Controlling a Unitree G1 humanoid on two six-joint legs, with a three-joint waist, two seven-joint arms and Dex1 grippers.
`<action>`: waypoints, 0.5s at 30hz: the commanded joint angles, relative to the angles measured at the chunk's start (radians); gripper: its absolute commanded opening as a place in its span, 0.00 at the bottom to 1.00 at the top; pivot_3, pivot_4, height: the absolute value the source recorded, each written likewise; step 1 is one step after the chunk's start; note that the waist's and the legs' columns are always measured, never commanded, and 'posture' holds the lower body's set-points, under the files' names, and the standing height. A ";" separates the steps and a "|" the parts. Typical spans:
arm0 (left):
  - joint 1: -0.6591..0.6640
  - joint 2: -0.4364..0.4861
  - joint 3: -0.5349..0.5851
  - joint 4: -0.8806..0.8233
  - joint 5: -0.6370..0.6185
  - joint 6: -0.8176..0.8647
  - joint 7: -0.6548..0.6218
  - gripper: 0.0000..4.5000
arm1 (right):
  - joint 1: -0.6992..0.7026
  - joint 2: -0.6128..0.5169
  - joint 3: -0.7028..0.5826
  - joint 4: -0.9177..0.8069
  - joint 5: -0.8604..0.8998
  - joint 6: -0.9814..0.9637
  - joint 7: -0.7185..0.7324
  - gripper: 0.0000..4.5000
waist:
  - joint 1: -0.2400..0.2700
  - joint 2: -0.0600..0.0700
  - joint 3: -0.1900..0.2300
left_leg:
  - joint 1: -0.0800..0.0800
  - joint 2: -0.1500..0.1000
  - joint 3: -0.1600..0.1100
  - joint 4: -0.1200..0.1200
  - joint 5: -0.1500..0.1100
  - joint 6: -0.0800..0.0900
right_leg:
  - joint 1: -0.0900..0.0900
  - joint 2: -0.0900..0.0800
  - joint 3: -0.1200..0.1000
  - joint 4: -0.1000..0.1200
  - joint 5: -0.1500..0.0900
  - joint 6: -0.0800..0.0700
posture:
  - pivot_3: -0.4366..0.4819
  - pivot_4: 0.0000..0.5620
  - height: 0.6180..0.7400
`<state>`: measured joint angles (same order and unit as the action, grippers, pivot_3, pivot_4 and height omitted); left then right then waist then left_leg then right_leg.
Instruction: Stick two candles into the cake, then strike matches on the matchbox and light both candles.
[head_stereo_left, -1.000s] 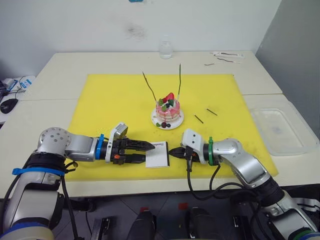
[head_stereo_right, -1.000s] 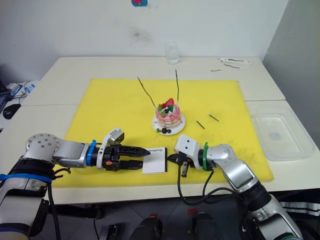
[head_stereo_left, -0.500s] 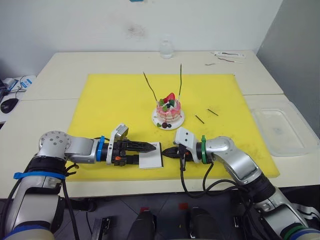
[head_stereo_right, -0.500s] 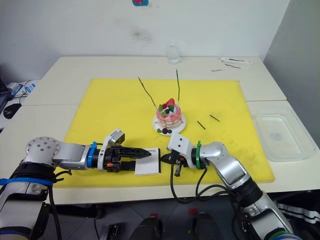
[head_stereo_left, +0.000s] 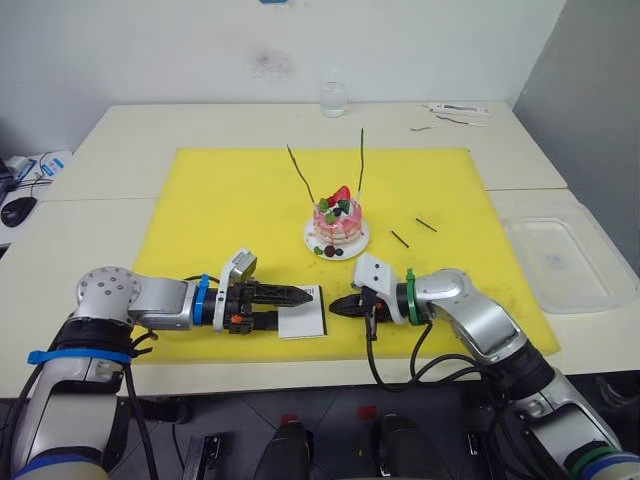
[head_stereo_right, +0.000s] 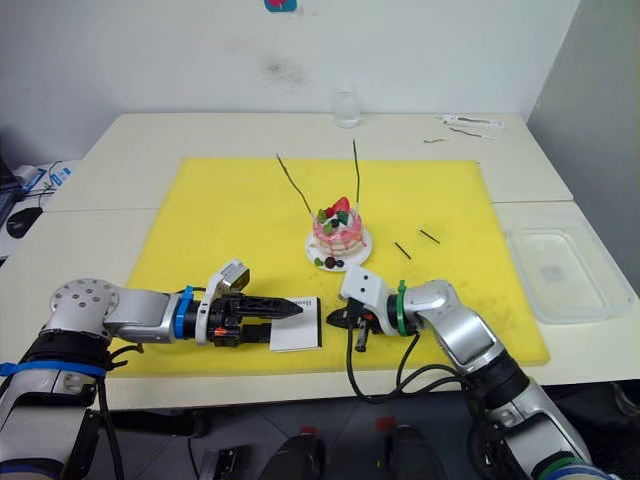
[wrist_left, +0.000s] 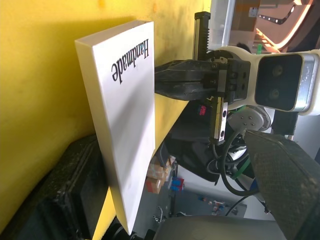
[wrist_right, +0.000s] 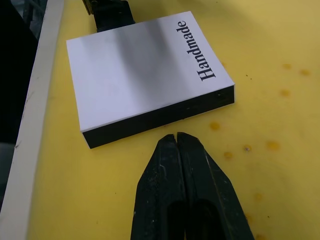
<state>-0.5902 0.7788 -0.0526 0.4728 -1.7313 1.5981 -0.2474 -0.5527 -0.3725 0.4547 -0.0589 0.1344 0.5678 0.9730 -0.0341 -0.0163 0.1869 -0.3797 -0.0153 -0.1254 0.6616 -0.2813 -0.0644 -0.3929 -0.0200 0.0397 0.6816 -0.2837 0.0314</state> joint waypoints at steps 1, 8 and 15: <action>0.030 0.009 -0.026 -0.026 -0.015 0.016 0.010 1.00 | -0.022 0.027 0.020 0.006 -0.009 -0.018 -0.001 0.01 | -0.001 0.000 0.000 | 0.000 0.000 0.000 0.000 0.000 0.000 | 0.000 0.000 0.000 0.000 0.000 0.000 | 0.48 0.27 1.00; 0.036 0.005 -0.014 -0.033 -0.022 0.016 0.024 1.00 | -0.024 0.059 0.012 0.008 0.010 0.014 0.001 0.01 | -0.001 0.000 0.000 | 0.000 0.000 0.000 -0.001 0.000 0.000 | 0.000 0.000 0.000 0.000 0.000 0.000 | 0.48 0.27 1.00; 0.049 0.001 -0.003 -0.042 -0.029 0.016 0.036 1.00 | -0.011 0.082 0.008 -0.017 0.024 0.069 -0.014 0.01 | -0.001 0.000 0.000 | 0.000 0.000 0.000 -0.001 0.000 0.000 | -0.001 0.000 0.000 0.000 0.000 0.000 | 0.48 0.27 1.00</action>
<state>-0.5614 0.7859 -0.0355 0.4420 -1.7542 1.5908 -0.2254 -0.5675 -0.3017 0.4582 -0.0444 0.1408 0.6271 0.9626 -0.0352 -0.0162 0.1867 -0.3797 -0.0152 -0.1253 0.6606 -0.2814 -0.0644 -0.3940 -0.0200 0.0399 0.6812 -0.2838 0.0313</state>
